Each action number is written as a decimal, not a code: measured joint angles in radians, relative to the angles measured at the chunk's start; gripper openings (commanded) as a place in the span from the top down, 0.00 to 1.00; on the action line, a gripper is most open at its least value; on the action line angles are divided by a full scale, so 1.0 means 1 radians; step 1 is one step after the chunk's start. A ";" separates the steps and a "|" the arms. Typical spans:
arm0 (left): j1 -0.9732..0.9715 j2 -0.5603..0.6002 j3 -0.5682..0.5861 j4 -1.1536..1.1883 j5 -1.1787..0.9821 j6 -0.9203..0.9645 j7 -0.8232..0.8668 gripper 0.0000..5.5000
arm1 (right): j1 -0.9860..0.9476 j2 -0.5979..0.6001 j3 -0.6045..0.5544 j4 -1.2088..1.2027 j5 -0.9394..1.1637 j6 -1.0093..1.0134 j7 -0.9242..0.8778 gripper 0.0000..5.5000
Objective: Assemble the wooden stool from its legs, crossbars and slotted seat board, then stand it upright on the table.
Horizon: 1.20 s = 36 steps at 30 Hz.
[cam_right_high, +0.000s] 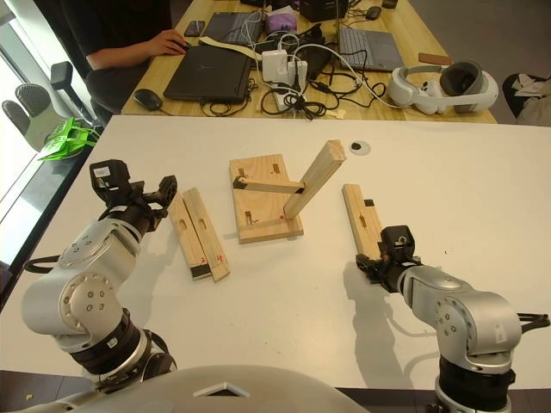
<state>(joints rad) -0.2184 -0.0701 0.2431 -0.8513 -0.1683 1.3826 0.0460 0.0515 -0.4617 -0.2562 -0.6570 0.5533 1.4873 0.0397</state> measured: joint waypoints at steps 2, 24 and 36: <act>0.001 0.000 -0.002 0.000 0.000 -0.002 0.001 0.40 | -0.024 0.025 0.000 -0.008 -0.007 0.015 -0.001 0.43; 0.037 0.003 -0.021 0.002 0.001 -0.043 0.020 0.40 | -0.024 0.064 0.035 0.046 -0.137 0.113 0.064 0.21; 0.036 0.004 -0.028 0.008 0.001 -0.053 0.022 0.40 | -0.079 0.109 0.036 0.075 -0.197 0.111 0.058 0.57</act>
<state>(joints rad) -0.1823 -0.0665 0.2146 -0.8431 -0.1673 1.3295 0.0682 -0.0270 -0.3525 -0.2200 -0.5823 0.3563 1.5981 0.0975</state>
